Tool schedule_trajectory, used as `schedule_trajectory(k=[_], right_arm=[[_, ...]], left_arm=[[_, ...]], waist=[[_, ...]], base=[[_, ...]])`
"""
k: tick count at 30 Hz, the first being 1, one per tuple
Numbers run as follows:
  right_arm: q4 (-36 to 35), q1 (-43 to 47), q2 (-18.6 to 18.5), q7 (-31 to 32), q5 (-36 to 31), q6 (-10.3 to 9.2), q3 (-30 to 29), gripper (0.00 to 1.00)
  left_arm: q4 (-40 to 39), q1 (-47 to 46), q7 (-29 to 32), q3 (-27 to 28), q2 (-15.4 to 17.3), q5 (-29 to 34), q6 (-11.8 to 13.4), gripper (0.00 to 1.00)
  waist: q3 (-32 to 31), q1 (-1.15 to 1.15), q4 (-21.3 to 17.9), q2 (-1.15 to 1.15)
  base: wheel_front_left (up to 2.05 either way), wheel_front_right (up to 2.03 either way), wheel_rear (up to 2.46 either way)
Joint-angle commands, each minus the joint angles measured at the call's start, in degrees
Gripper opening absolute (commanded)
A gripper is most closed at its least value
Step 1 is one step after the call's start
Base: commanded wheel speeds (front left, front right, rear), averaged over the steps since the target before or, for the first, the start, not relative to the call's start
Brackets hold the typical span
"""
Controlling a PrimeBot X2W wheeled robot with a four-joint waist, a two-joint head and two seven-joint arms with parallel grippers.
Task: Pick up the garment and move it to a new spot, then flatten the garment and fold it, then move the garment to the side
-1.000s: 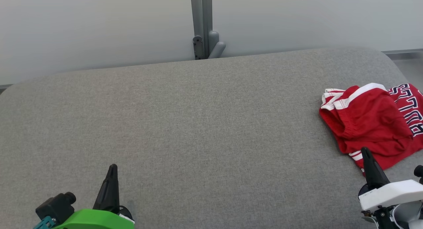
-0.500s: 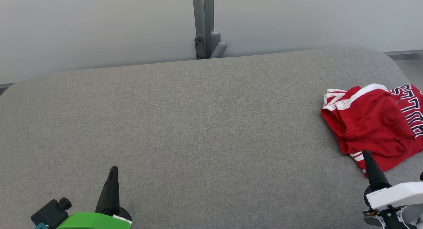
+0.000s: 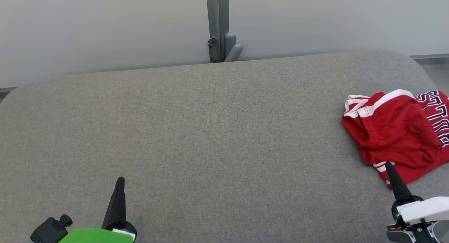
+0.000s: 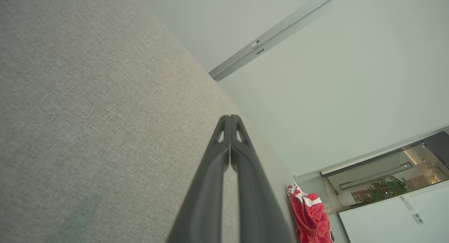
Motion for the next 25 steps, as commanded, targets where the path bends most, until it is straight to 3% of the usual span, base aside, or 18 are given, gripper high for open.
schedule_trajectory(k=[1, 25], right_arm=[[-0.86, 0.12, -0.04, 0.73, 2.10, 0.02, -0.65, 0.00], [-1.10, 1.10, 1.53, 5.15, 14.14, 0.01, -3.35, 0.00]], left_arm=[[-0.82, 0.51, 0.29, 0.53, -0.16, -2.16, -0.63, 0.00], [-1.79, 1.98, 0.93, 2.26, -2.28, -12.96, -3.20, 0.00]], waist=[[0.00, 0.00, 0.05, 0.00], [0.04, 0.00, 0.64, 0.00]], base=[[0.00, 0.00, 0.00], [0.00, 0.00, 0.00]])
